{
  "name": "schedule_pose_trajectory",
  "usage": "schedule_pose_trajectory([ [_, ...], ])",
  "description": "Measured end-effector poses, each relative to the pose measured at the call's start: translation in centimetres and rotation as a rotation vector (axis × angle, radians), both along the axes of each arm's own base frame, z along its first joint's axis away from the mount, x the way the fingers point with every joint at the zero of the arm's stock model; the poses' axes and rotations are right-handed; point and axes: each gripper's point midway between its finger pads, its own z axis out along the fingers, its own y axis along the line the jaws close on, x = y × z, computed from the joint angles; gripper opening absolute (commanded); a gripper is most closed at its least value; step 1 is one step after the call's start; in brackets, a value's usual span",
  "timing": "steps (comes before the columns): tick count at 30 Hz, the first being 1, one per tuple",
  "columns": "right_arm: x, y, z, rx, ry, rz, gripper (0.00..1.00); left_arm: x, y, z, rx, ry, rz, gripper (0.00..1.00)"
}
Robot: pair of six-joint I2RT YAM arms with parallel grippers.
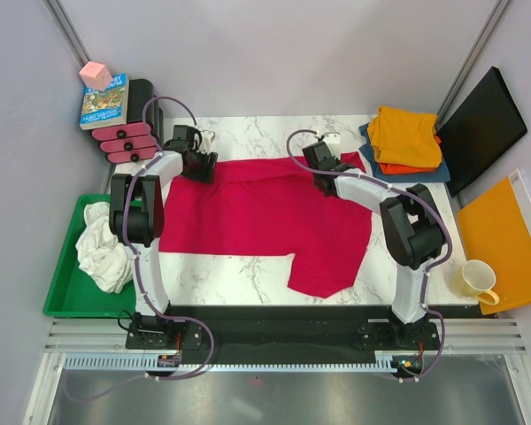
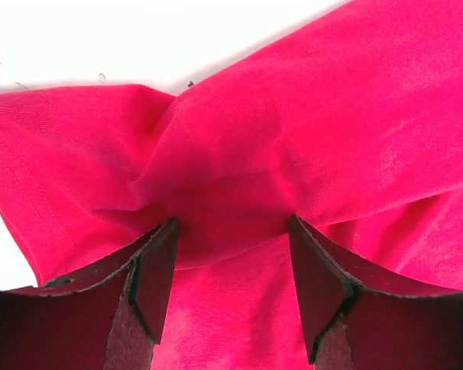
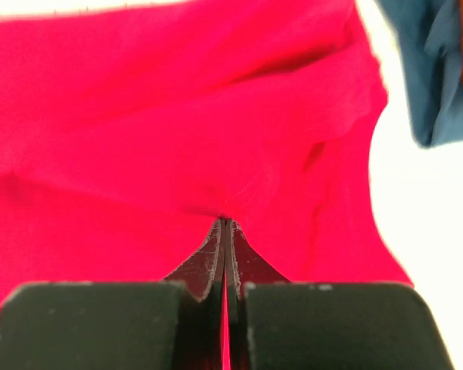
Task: Fold and stack the t-shirts
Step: Fold the flattened tshirt in 1/3 of the way
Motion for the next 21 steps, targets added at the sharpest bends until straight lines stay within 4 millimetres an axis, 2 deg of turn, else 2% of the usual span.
schedule_pose_trajectory([
  [8,-5.3,2.0,-1.4,0.0,0.05,0.063,0.0,-0.6,0.0,0.0,0.0,0.009,0.0,0.66],
  [12,-7.6,2.8,-0.1,0.026,0.037,0.084,0.0,-1.0,0.1,0.0,0.001,0.013,0.0,0.66],
  [16,-8.9,3.5,2.0,0.071,-0.002,0.091,0.0,-1.3,0.1,0.0,0.001,0.018,-0.001,0.66],
  [18,-9.5,3.7,2.5,0.089,-0.014,0.091,0.0,-1.4,0.0,0.0,0.001,0.019,-0.002,0.66],
  [21,-10.6,3.8,2.1,0.093,-0.001,0.092,0.0,-1.6,0.0,-0.1,0.002,0.021,-0.003,0.66],
])
